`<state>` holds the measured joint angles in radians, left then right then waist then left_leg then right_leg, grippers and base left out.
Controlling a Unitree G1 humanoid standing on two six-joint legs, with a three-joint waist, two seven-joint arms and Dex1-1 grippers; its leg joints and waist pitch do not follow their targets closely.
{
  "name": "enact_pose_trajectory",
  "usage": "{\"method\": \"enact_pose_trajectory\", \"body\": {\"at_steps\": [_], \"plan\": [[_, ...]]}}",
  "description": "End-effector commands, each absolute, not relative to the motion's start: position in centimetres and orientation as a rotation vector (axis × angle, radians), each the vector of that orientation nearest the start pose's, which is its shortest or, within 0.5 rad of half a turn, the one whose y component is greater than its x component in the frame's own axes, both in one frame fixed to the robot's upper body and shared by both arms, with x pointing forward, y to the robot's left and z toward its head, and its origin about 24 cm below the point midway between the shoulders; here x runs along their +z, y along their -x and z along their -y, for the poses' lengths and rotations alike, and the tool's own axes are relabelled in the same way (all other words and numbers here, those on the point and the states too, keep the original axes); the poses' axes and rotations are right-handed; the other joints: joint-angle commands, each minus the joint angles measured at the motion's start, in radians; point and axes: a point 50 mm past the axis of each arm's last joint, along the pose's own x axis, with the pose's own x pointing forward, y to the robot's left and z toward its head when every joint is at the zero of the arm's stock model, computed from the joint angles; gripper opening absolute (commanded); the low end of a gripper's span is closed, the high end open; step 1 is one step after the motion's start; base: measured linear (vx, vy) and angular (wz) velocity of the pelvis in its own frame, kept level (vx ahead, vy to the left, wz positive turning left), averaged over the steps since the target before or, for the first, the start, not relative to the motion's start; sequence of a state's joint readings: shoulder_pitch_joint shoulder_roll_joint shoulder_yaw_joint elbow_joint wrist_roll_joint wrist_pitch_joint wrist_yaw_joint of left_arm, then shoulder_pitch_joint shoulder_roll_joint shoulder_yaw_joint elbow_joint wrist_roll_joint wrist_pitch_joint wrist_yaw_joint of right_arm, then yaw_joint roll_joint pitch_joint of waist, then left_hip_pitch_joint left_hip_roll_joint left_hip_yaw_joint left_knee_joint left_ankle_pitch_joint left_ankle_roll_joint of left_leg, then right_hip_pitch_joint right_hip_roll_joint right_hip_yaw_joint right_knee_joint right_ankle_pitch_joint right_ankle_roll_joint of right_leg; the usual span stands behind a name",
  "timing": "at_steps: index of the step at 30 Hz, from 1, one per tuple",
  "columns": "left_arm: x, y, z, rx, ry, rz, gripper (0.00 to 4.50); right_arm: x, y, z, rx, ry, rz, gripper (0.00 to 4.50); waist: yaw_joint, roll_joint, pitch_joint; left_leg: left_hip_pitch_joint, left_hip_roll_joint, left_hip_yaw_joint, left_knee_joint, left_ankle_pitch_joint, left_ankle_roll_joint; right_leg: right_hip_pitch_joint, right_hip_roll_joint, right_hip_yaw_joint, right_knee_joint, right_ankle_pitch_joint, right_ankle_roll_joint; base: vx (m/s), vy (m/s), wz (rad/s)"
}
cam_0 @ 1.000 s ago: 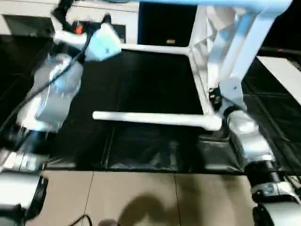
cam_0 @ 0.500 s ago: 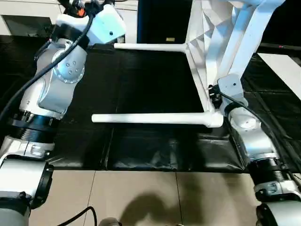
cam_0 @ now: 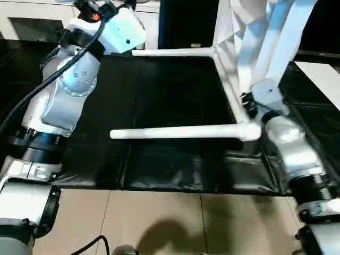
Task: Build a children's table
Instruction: Flip table
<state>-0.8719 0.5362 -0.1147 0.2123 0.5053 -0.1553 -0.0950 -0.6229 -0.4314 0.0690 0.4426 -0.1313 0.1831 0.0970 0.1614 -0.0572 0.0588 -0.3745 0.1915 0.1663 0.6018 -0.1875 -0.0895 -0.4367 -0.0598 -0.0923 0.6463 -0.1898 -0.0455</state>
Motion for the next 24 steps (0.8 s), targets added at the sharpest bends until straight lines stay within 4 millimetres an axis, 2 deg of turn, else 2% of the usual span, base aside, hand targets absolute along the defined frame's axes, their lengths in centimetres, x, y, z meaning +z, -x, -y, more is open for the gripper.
{"method": "enact_pose_trajectory", "body": {"at_steps": [1,3,8,10,11,13,15,16,17,18,21,22,23,24], "plan": [[27.7,-34.8,-16.2,-0.072,-1.08,0.702,2.5,16.1,-36.4,20.9,0.048,0.853,0.101,2.38,0.003,-0.02,-0.075,0.0,0.022,-0.003,-0.05,-0.042,0.015,0.084,-0.078,0.062,-0.064,-0.084,-0.075,0.0,0.0,0.0],[27.9,-34.8,-16.4,-0.067,-1.065,0.693,2.36,16.4,-36.4,21.1,0.054,0.881,0.104,2.38,0.008,-0.019,-0.074,-0.001,0.019,-0.002,-0.047,-0.038,0.02,0.084,-0.076,0.062,-0.065,-0.092,-0.062,0.0,0.0,0.0],[28.1,-34.5,-17.9,-0.059,-0.941,0.601,2.15,19.1,-36.6,23.3,0.033,1.02,0.14,2.38,0.016,-0.019,-0.074,0.003,0.023,-0.001,-0.047,-0.049,0.017,0.079,-0.079,0.061,-0.063,-0.116,-0.069,0.0,0.0,0.0],[27.8,-34.5,-18.0,-0.085,-0.92,0.574,2.04,19.7,-36.7,23.5,0.048,1.033,0.151,2.55,0.016,-0.019,-0.073,0.002,0.023,0.0,-0.047,-0.064,0.017,0.079,-0.079,0.061,-0.067,-0.14,-0.067,0.0,0.0,0.0],[26.9,-34.4,-17.8,-0.143,-0.843,0.51,2.04,20.9,-36.8,23.6,0.129,1.044,0.165,2.55,0.017,-0.021,-0.073,0.002,0.023,0.001,-0.045,-0.078,0.017,0.079,-0.081,0.06,-0.066,-0.157,-0.07,0.0,0.0,0.0],[26.6,-34.3,-17.8,-0.159,-0.821,0.492,1.95,21.2,-36.8,23.6,0.157,1.049,0.168,2.58,0.02,-0.019,-0.07,0.001,0.023,0.002,-0.045,-0.087,0.024,0.076,-0.078,0.06,-0.071,-0.177,-0.071,0.0,0.0,0.0],[25.8,-34.1,-17.7,-0.192,-0.768,0.444,1.85,22.6,-36.8,24.2,0.181,1.044,0.182,2.58,0.022,-0.024,-0.068,0.0,0.025,0.001,-0.044,-0.098,0.027,0.076,-0.079,0.06,-0.073,-0.206,-0.069,0.0,0.0,0.0],[25.4,-33.9,-17.7,-0.203,-0.737,0.419,1.85,23.5,-36.8,24.5,0.203,1.038,0.187,2.58,0.024,-0.023,-0.069,0.005,0.026,0.003,-0.043,-0.109,0.028,0.073,-0.079,0.06,-0.074,-0.216,-0.072,0.0,0.0,0.0],[25.1,-33.9,-17.7,-0.21,-0.716,0.403,1.83,24.0,-36.8,24.7,0.219,1.035,0.19,2.58,0.025,-0.023,-0.067,0.002,0.024,0.003,-0.042,-0.116,0.032,0.074,-0.077,0.059,-0.077,-0.237,-0.07,0.0,0.0,0.0],[24.2,-33.7,-18.0,-0.217,-0.648,0.354,1.81,24.7,-36.5,24.3,0.38,1.061,0.188,2.58,0.025,-0.024,-0.067,0.002,0.025,0.003,-0.043,-0.121,0.034,0.074,-0.079,0.059,-0.079,-0.247,-0.068,0.0,0.0,0.0],[23.7,-33.7,-18.2,-0.211,-0.608,0.321,1.76,25.3,-36.4,24.3,0.449,1.079,0.192,2.58,0.026,-0.026,-0.064,0.002,0.026,0.003,-0.041,-0.146,0.048,0.07,-0.078,0.056,-0.085,-0.294,-0.063,0.0,0.0,0.0],[23.3,-33.5,-18.5,-0.198,-0.554,0.293,1.74,26.4,-36.4,24.3,0.492,1.025,0.218,2.58,0.021,-0.026,-0.06,0.007,0.027,0.005,-0.039,-0.189,0.05,0.065,-0.082,0.05,-0.094,-0.371,-0.058,0.0,0.0,0.0],[23.1,-33.4,-18.6,-0.195,-0.533,0.282,1.73,26.9,-36.4,24.2,0.501,1.009,0.238,2.58,0.019,-0.023,-0.053,0.011,0.025,0.003,-0.039,-0.227,0.048,0.059,-0.079,0.044,-0.11,-0.458,-0.034,0.0,0.0,0.0],[23.0,-33.3,-18.6,-0.194,-0.519,0.274,1.73,27.3,-36.4,24.2,0.507,1.002,0.251,3.07,0.017,-0.023,-0.053,0.014,0.025,0.001,-0.039,-0.244,0.045,0.057,-0.083,0.042,-0.113,-0.494,-0.026,0.0,0.0,0.0]]}}
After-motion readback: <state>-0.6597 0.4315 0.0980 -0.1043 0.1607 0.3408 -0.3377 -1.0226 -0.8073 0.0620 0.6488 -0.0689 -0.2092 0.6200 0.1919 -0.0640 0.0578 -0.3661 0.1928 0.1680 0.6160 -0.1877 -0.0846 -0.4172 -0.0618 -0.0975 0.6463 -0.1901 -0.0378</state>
